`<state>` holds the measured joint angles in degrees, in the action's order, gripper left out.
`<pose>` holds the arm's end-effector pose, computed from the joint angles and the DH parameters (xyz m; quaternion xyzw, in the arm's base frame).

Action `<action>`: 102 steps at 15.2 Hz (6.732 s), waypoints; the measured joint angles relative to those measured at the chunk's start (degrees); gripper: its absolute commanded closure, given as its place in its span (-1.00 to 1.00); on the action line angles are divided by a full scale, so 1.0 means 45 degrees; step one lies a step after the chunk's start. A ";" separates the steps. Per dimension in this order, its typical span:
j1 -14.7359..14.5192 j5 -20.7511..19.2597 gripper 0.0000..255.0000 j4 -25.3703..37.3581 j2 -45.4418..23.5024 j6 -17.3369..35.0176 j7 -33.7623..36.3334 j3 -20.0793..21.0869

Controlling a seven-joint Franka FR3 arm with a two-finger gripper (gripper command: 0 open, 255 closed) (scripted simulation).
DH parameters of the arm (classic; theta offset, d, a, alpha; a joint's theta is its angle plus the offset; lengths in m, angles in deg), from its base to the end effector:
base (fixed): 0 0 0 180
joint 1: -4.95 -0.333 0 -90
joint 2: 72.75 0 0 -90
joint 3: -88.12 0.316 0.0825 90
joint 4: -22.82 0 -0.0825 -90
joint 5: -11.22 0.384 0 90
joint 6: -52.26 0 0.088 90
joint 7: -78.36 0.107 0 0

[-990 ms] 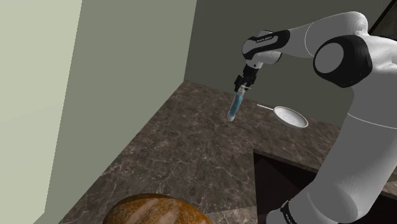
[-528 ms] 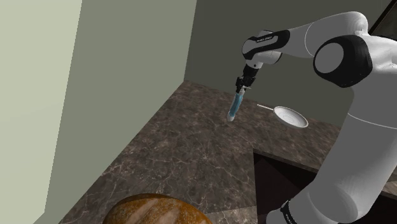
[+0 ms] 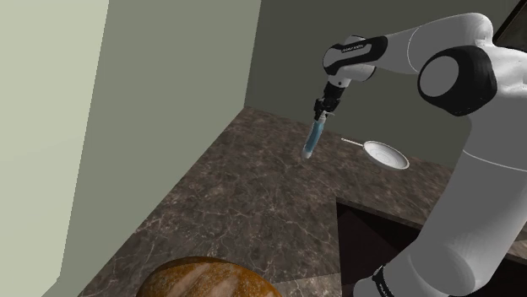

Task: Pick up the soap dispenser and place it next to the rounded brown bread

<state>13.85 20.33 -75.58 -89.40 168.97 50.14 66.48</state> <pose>0.5671 -0.3013 0.4315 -0.9984 0.0456 -0.0318 0.0040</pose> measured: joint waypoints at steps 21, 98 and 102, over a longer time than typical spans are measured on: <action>0.0124 -0.0260 1.00 0.3194 0.0348 -0.3501 0.0278 -0.0139; -0.2845 0.1976 1.00 -0.8720 1.9792 -1.0198 1.1166 0.8859; -0.2960 0.2168 1.00 -0.9626 2.0285 -0.9784 1.1137 0.9046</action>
<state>0.52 30.09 -118.90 1.89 124.94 100.25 107.19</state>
